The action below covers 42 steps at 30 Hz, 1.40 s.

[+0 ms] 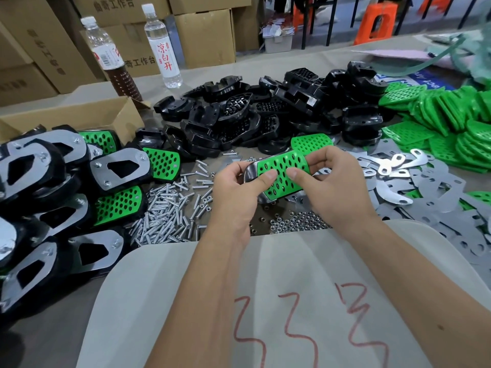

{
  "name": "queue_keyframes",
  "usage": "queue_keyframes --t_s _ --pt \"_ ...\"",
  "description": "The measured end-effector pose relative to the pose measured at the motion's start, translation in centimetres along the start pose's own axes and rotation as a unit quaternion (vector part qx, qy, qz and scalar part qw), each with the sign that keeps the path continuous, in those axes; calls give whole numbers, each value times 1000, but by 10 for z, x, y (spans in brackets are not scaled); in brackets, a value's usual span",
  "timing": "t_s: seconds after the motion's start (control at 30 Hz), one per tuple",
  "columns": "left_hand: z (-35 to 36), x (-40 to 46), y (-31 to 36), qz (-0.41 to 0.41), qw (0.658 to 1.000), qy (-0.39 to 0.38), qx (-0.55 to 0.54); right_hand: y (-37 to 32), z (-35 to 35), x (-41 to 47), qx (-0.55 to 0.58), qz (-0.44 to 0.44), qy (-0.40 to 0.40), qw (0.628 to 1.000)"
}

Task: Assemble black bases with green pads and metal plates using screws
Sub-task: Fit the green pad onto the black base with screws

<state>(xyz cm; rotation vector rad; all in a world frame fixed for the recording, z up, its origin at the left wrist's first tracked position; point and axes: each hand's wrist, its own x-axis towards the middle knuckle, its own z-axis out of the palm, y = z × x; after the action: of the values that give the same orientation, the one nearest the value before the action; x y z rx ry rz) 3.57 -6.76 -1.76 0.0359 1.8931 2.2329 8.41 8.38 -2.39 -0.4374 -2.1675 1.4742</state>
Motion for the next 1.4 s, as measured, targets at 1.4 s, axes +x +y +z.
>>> queue_keyframes --t_s 1.4 --pt "1 -1 5 -29 989 -50 -136 -2 -16 4 327 44 -223 917"
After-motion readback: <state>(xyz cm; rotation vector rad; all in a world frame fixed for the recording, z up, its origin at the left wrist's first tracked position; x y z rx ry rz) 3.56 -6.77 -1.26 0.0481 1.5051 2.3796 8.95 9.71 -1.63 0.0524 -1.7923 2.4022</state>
